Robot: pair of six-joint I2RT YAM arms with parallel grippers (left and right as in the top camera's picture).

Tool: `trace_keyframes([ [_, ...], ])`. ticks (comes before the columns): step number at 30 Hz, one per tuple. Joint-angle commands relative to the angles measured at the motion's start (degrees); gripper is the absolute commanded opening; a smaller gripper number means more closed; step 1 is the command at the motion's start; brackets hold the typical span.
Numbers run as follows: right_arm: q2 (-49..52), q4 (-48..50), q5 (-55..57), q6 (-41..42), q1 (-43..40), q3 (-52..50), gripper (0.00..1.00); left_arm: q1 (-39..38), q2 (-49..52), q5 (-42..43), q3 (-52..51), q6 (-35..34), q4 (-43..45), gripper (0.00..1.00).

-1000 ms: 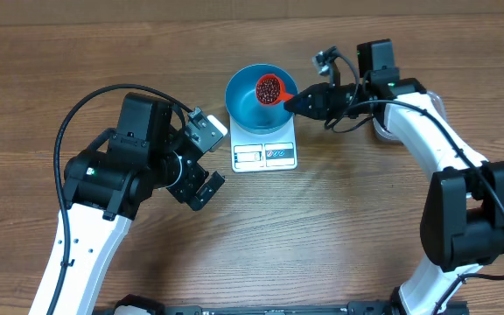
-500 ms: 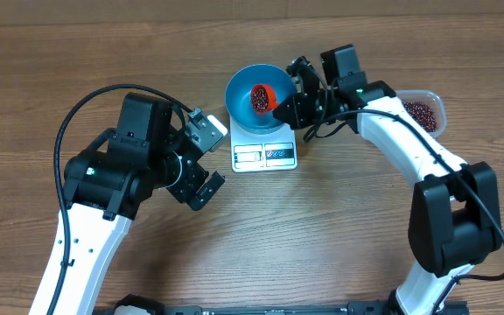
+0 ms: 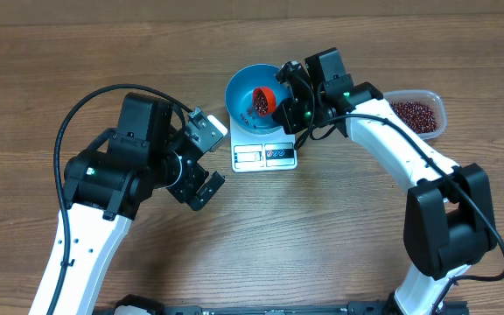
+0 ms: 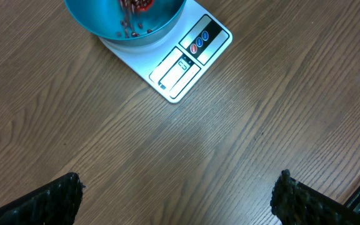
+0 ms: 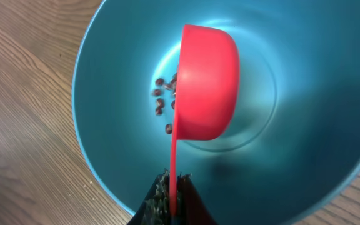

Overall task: Scoop item into bowl and weigh 150g on scale
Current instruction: 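Tilt the red cup to pour beans into the teal bowl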

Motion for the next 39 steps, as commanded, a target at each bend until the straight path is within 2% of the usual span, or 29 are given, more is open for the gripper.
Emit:
trace_keyframes([
  [1,-2.1,-0.1,2.6,-1.6,0.9,2.4,0.04,0.1,0.1,0.3,1.3,-0.6,0.2,1.00],
  [39,-4.8,-4.8,10.6,-6.6,1.9,2.9,0.04,0.1,0.1,0.3,1.3,-0.6,0.2,1.00],
])
